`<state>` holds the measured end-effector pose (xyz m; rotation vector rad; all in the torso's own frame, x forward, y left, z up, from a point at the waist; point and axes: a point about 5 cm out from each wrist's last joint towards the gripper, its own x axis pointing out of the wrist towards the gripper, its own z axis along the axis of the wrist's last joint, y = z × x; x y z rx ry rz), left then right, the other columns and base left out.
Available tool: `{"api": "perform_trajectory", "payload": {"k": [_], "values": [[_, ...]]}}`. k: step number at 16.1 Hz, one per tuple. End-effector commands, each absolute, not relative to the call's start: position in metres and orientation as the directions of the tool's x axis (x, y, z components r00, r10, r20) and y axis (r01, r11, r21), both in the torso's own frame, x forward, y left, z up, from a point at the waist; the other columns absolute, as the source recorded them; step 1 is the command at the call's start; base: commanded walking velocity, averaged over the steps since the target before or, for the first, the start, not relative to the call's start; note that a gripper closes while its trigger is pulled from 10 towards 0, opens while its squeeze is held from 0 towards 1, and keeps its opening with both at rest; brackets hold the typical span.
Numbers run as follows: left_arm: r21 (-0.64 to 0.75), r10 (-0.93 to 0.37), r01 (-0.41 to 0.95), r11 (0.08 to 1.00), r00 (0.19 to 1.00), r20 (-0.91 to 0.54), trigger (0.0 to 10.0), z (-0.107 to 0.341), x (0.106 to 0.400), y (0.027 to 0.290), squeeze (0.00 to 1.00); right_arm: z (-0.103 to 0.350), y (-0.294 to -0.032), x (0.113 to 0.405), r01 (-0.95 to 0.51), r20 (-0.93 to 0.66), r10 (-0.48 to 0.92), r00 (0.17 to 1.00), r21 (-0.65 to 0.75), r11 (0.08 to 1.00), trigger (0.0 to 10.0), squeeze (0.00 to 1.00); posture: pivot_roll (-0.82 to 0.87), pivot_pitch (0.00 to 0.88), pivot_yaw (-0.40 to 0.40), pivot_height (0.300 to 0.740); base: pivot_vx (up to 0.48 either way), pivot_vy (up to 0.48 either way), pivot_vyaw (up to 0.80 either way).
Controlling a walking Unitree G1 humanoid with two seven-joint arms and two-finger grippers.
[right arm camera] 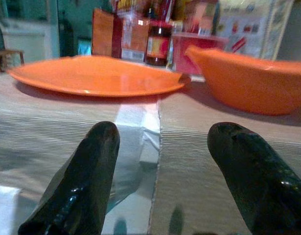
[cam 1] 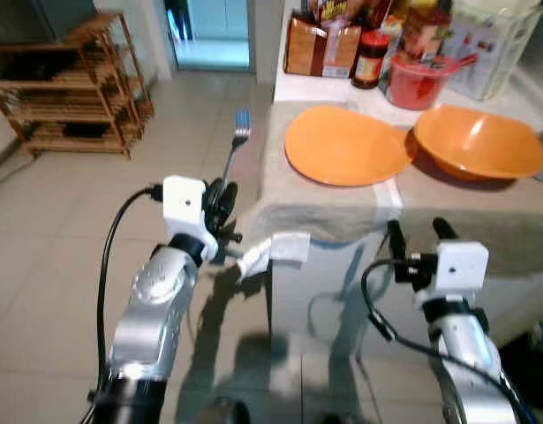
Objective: Setting the table
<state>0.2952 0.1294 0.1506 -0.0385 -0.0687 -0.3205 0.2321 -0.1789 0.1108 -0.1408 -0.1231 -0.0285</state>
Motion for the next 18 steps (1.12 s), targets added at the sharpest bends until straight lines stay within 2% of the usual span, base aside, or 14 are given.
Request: {"api": "perform_trajectory", "payload": {"k": [1,5,18], "values": [[-0.028,-0.313,0.317,0.948,0.945,0.095,0.0,0.156,0.295,0.13,0.0,0.111,-0.18,0.235,0.037,0.122,-0.02,0.992,-0.14,0.99,10.0,0.0,-0.03,0.008,0.034,0.74,0.0,0.0,0.0],[-0.03,-0.325,0.33,0.944,0.94,0.105,0.0,0.158,0.293,0.127,0.0,0.109,-0.18,0.234,0.037,0.113,-0.021,0.993,-0.144,0.989,10.0,0.0,-0.03,0.014,0.034,0.74,0.0,0.0,0.0],[-0.049,-0.354,0.363,0.931,0.926,0.134,0.0,0.163,0.292,0.12,0.0,0.109,-0.185,0.237,0.045,0.11,-0.028,0.993,-0.155,0.987,10.0,0.0,-0.04,0.017,0.037,0.74,0.0,-0.472,0.0]]}}
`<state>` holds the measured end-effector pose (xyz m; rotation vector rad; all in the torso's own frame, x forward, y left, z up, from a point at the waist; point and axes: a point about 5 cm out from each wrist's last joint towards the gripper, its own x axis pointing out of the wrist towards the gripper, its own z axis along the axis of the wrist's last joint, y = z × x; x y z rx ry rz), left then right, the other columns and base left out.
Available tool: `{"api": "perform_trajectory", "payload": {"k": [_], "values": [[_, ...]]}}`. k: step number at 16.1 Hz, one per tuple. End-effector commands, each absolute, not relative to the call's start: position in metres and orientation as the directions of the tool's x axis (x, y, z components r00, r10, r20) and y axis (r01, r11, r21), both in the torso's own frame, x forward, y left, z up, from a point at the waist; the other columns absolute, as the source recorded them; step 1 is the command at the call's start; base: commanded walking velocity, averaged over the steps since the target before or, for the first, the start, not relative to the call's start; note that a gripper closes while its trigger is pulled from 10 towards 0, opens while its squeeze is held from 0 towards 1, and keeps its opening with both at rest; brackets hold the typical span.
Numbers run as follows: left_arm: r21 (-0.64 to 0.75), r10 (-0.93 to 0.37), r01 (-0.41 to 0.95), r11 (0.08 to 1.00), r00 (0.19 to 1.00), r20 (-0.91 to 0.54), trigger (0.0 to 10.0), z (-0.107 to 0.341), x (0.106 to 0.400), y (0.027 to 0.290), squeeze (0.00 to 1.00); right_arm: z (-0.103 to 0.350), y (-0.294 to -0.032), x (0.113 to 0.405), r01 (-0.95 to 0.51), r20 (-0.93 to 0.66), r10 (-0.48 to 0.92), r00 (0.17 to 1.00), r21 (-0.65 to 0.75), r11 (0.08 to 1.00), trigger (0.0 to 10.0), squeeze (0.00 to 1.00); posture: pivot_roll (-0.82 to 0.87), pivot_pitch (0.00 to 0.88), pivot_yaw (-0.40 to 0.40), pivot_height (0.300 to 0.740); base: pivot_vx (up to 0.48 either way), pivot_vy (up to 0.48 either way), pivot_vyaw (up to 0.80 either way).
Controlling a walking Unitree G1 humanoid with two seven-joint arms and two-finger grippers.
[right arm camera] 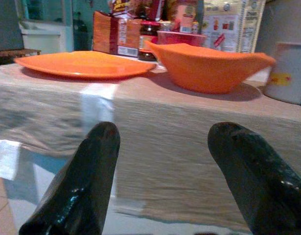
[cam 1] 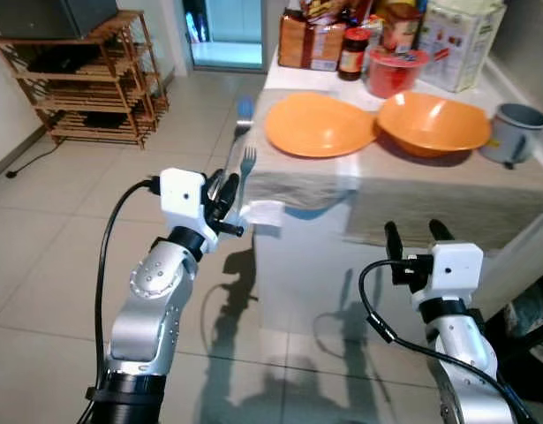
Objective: Setting the table
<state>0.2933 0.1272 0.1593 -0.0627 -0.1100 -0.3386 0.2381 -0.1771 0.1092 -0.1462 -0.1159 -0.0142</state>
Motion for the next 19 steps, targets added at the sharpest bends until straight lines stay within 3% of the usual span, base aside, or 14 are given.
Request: {"api": "perform_trajectory", "payload": {"k": [1,14,19], "values": [[-0.043,-0.357,0.365,0.93,0.924,0.134,0.0,0.163,0.292,0.119,0.0,0.108,-0.186,0.238,0.046,0.108,-0.029,0.994,-0.155,0.987,10.0,0.0,-0.04,0.016,0.039,0.74,0.0,-0.48,0.0],[-0.025,-0.381,0.389,0.921,0.912,0.151,0.0,0.166,0.293,0.116,0.0,0.107,-0.186,0.238,0.049,0.106,-0.032,0.994,-0.158,0.986,10.0,0.0,-0.04,0.008,0.046,0.74,0.0,-0.48,0.0],[-0.03,-0.321,0.325,0.945,0.942,0.099,0.0,0.151,0.298,0.13,0.0,0.116,-0.179,0.236,0.043,0.148,-0.029,0.989,-0.095,0.995,10.0,0.0,-0.05,0.007,0.052,0.74,0.0,-0.48,0.0]]}}
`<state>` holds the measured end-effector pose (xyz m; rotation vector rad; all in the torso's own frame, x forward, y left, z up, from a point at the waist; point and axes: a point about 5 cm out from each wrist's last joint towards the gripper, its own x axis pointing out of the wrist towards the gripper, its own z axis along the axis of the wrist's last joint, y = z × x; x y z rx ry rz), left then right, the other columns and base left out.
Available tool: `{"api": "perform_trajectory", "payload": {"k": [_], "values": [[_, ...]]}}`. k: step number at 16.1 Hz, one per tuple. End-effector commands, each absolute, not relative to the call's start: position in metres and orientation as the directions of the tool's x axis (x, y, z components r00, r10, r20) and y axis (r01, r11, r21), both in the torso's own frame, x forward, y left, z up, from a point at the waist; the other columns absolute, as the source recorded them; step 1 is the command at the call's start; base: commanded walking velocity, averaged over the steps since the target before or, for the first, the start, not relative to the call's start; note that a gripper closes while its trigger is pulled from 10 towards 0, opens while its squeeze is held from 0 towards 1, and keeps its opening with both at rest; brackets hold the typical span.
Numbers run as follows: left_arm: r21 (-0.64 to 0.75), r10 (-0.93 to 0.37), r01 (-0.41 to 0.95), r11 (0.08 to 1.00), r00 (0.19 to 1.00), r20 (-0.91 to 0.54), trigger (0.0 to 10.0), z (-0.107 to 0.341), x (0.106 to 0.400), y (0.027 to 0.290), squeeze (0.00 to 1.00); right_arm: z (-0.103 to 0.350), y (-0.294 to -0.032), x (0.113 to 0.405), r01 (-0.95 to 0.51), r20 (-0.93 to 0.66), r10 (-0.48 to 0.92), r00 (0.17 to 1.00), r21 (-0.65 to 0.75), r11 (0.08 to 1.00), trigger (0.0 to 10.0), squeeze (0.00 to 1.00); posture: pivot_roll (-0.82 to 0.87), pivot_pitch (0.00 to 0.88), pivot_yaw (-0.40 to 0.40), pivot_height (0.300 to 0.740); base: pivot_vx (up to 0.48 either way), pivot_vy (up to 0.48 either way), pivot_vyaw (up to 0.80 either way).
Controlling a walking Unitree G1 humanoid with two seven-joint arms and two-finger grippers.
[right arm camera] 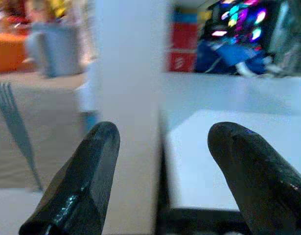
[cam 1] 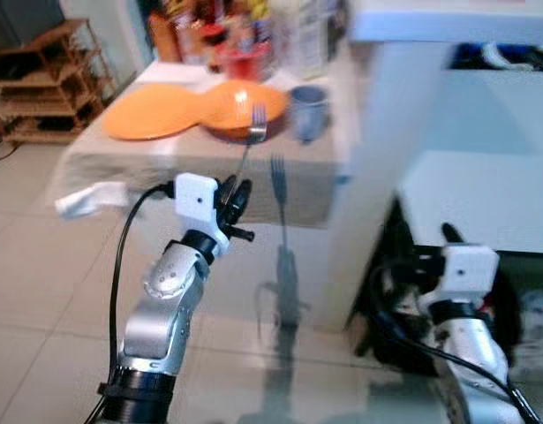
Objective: Setting the table
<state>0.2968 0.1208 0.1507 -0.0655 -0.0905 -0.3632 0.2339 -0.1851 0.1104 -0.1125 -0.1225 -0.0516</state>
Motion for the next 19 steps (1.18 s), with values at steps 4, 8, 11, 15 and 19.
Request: {"api": "perform_trajectory", "payload": {"k": [4,8,11,15,19], "values": [[-0.029,-0.308,0.31,0.95,0.949,0.068,0.0,0.144,0.298,0.13,0.0,0.116,-0.178,0.236,0.033,0.145,-0.018,0.989,-0.105,0.994,10.0,0.0,-0.04,0.004,0.048,0.74,0.0,-0.475,0.0],[-0.017,-0.326,0.328,0.945,0.943,0.068,0.0,0.146,0.301,0.125,0.0,0.117,-0.178,0.237,0.034,0.148,-0.017,0.989,-0.114,0.993,10.0,0.0,-0.05,0.001,0.053,0.74,0.0,-0.451,0.0],[-0.022,-0.339,0.342,0.94,0.938,0.074,0.0,0.147,0.302,0.122,0.0,0.116,-0.178,0.236,0.038,0.145,-0.021,0.989,-0.117,0.992,10.0,0.0,-0.06,0.006,0.056,0.74,0.0,-0.425,0.0],[-0.016,-0.361,0.363,0.932,0.929,0.078,0.0,0.148,0.302,0.118,0.0,0.115,-0.18,0.236,0.045,0.139,-0.028,0.99,-0.117,0.992,10.0,0.0,-0.06,0.007,0.058,0.74,0.0,-0.422,0.0],[-0.006,-0.378,0.38,0.925,0.922,0.08,0.0,0.15,0.305,0.116,0.0,0.115,-0.179,0.236,0.046,0.138,-0.03,0.99,-0.12,0.992,10.0,0.0,-0.06,0.011,0.065,0.74,0.0,-0.422,0.0]]}}
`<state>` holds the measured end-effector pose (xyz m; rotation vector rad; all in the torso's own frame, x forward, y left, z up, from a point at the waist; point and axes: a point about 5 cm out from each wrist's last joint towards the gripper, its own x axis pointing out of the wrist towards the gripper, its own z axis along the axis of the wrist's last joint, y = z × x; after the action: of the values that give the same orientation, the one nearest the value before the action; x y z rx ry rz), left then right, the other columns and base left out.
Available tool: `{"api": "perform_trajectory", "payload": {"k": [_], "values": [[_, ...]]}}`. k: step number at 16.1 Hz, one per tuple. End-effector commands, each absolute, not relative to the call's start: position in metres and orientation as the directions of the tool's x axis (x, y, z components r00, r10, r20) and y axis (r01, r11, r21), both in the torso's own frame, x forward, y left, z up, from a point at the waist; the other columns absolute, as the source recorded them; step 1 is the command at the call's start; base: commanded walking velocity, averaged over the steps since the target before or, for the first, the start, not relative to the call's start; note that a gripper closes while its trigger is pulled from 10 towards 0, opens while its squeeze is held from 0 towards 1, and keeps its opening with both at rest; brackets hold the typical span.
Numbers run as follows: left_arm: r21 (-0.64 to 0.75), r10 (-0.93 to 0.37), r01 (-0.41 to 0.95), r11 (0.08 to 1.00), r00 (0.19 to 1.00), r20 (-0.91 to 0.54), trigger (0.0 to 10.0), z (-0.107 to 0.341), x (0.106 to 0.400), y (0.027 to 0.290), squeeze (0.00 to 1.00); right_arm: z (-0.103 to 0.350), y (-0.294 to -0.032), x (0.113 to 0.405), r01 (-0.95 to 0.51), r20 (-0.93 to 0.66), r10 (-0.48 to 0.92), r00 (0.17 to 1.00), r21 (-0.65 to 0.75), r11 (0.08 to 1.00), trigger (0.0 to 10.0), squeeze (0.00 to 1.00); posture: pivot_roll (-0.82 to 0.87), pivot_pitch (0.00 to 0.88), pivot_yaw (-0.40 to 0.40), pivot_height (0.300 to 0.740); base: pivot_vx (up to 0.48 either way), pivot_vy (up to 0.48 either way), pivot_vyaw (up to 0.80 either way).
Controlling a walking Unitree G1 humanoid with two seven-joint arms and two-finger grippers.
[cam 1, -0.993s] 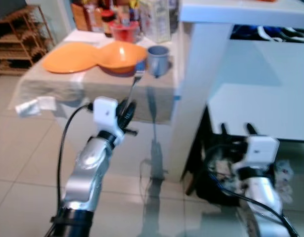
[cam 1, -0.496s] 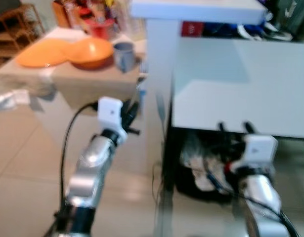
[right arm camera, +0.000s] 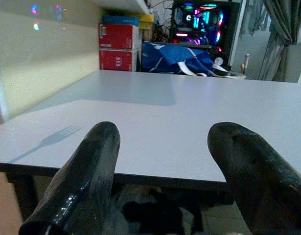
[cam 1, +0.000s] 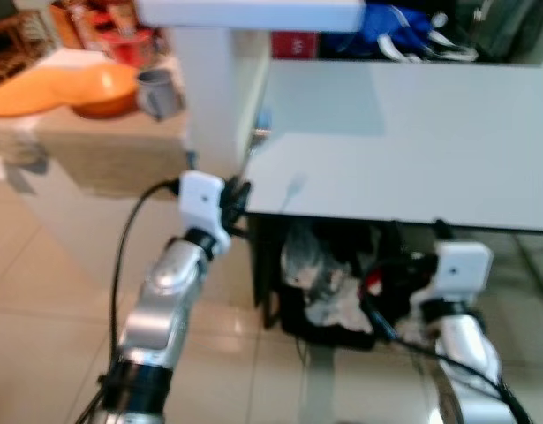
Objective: Setting the table
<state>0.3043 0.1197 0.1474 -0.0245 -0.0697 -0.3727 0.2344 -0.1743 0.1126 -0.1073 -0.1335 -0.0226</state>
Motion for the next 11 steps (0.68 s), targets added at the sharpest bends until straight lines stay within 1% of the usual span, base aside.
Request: {"api": "perform_trajectory", "payload": {"k": [1,6,11], "values": [[-0.007,-0.379,0.381,0.925,0.922,0.079,0.0,0.1501,0.3069,0.1151,0.0,0.1143,-0.1784,0.2363,0.046,0.137,-0.03,0.99,-0.12,0.992,10.0,0.0,-0.06,0.012,0.065,0.74,0.0,-0.416,0.0],[0.006,-0.375,0.376,0.927,0.924,0.075,0.0,0.1506,0.3128,0.115,0.0,0.114,-0.1793,0.2351,0.047,0.134,-0.03,0.99,-0.127,0.991,10.0,0.0,-0.07,0.015,0.064,0.74,0.265,-0.397,0.0],[0.019,-0.379,0.379,0.925,0.923,0.073,0.0,0.15,0.3125,0.1136,0.0,0.1132,-0.18,0.234,0.047,0.13,-0.03,0.991,-0.13,0.99,10.0,0.0,-0.07,0.023,0.065,0.74,0.293,-0.377,0.0]]}}
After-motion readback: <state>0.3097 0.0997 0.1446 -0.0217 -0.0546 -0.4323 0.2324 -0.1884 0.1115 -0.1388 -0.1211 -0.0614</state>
